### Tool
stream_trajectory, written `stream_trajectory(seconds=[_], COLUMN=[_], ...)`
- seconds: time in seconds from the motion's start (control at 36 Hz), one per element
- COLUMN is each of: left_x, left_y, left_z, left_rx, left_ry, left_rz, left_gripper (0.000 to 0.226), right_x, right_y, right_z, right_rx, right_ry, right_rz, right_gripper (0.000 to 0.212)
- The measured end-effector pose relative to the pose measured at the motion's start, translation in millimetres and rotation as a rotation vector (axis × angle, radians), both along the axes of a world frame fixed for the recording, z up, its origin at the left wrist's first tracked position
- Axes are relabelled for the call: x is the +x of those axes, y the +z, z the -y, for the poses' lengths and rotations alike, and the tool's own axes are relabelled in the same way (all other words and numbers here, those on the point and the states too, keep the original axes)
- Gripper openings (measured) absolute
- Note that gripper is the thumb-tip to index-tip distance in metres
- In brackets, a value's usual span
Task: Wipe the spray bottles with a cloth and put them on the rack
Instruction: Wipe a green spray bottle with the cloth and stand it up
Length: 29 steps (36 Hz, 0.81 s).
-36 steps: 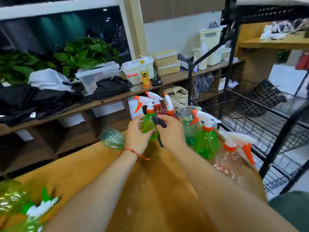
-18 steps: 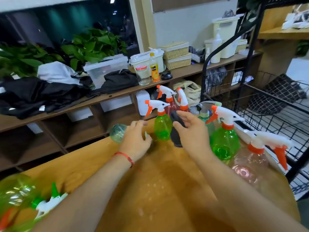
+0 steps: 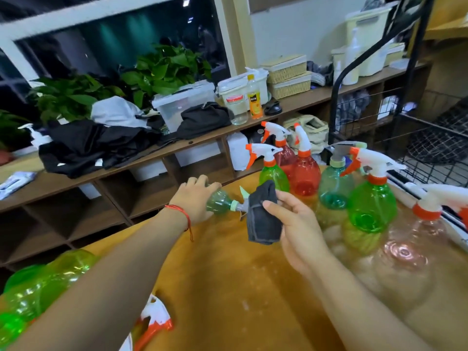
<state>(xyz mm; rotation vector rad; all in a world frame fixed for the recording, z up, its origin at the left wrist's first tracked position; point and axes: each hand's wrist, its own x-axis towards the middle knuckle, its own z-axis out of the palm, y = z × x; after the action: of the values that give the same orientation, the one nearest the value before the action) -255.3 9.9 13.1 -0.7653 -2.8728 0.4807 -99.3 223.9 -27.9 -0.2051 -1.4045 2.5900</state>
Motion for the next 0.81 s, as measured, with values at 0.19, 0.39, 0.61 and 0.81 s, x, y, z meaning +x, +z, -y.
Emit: stream_trajectory(seconds=[0.19,0.39,0.61,0.81], left_x=[39.6,153.1,217.5,234.0], left_y=[5.9,-7.4,-28.9,-42.1], left_z=[44.3,64.9,51.7,57.9], left_rx=[0.335,1.519,1.896,1.611], left_ry=[0.216,0.29,0.286,0.112], left_rz=[0.016,0.366,0.45,0.518], left_gripper=[0.076,0.048,0.043,0.081], right_x=[8.1,22.4,44.4,48.3], right_y=[-0.2,9.2,14.6,5.3], right_z=[9.0,29.9,60.6,73.9], right_rx=[0.119,0.298,0.388,0.578], right_ry=[0.003,0.051,0.148,0.143], right_rz=[-0.06,-0.111,-0.264,-0.352], right_gripper=[0.025,0.02,0.026,0.034])
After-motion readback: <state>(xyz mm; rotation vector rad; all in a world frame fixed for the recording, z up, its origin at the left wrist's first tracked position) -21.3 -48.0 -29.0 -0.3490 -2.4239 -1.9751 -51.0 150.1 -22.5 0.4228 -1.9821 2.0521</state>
